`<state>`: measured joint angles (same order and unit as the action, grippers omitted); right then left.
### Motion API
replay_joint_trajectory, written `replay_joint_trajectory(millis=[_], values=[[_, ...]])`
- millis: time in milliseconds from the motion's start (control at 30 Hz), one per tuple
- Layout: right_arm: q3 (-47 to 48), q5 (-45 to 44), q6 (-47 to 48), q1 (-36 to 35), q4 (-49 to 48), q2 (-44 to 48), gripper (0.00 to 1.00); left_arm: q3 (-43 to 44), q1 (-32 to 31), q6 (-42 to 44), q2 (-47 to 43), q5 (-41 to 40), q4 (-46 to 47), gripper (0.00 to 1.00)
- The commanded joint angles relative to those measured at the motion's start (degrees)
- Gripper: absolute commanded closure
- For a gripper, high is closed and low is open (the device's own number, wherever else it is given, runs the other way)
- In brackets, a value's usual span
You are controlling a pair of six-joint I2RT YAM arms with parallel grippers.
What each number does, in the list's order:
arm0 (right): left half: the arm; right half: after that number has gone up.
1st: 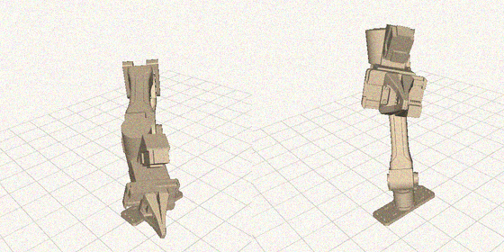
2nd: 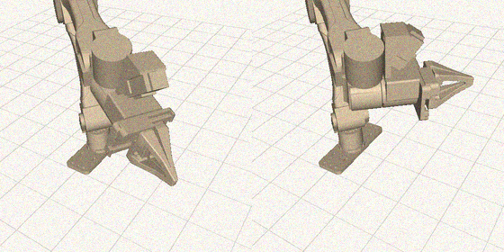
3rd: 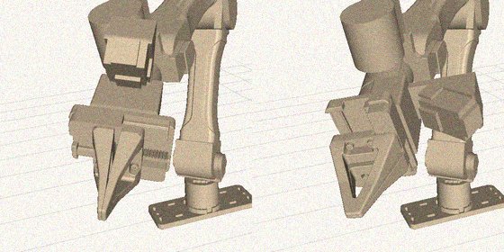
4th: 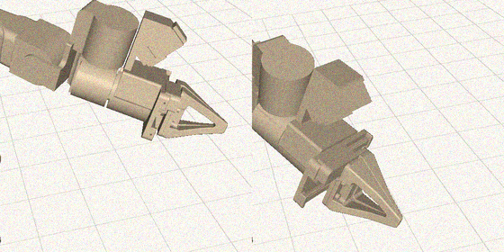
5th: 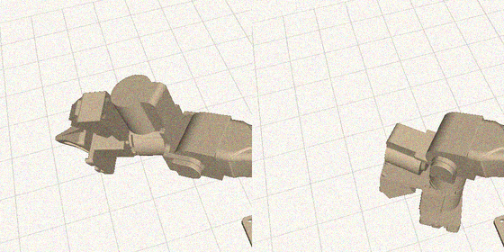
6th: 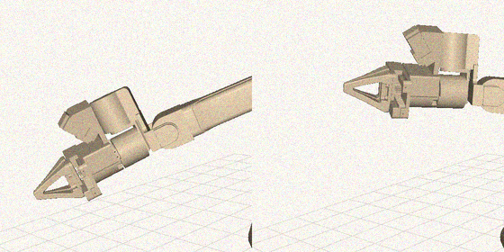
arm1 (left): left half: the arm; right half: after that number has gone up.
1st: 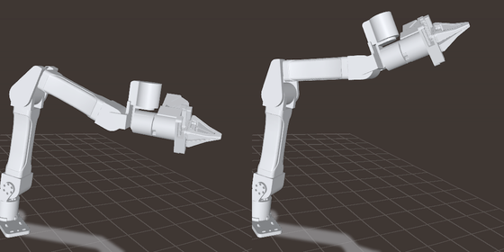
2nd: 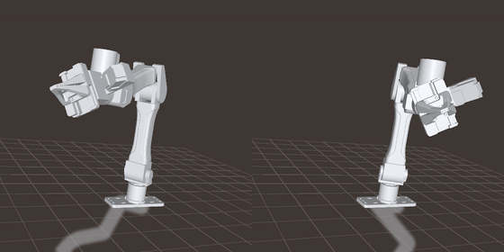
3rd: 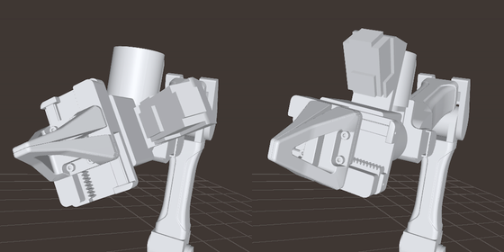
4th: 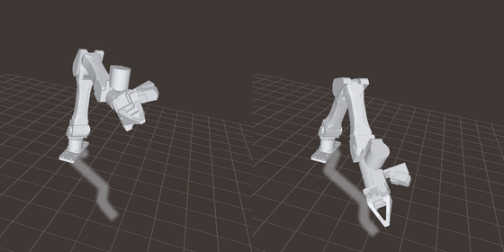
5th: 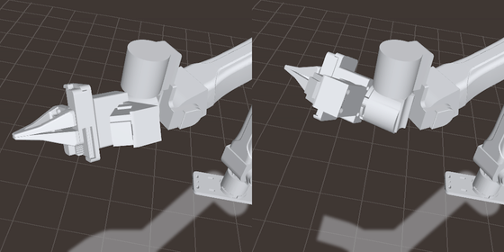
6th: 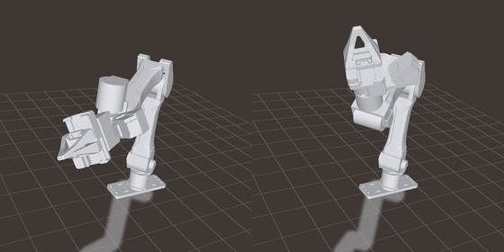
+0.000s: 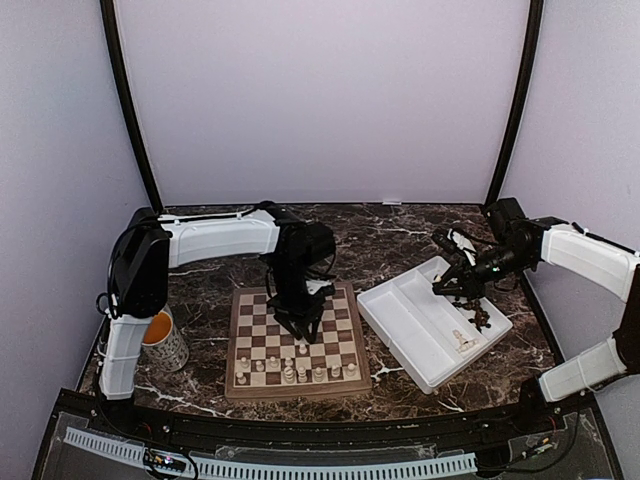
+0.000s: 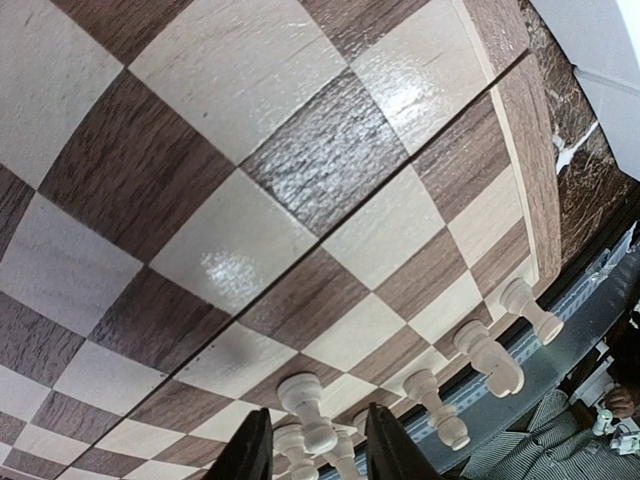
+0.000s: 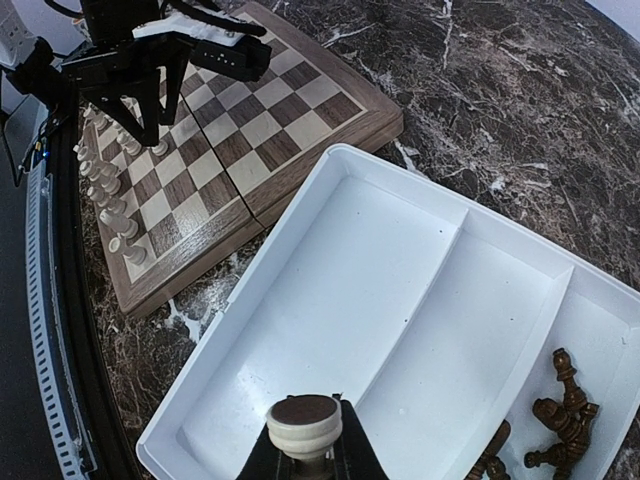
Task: Set up the chess pieces on the board
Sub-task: Move the pawn to e2.
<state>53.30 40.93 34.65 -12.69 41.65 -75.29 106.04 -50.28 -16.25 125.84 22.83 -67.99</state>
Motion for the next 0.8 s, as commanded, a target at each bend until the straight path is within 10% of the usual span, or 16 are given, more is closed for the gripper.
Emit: replay_joint_trajectory(millis=[0, 767], values=[[-0.2, 1.2, 0.2, 0.1, -0.1, 0.2, 0.91, -1.1, -0.8, 0.0, -2.8, -1.8, -2.6, 0.67], [-0.1, 1.7, -0.3, 0.2, 0.0, 0.1, 0.91, -3.6, -4.3, -0.4, -3.3, -2.1, -4.5, 0.89]])
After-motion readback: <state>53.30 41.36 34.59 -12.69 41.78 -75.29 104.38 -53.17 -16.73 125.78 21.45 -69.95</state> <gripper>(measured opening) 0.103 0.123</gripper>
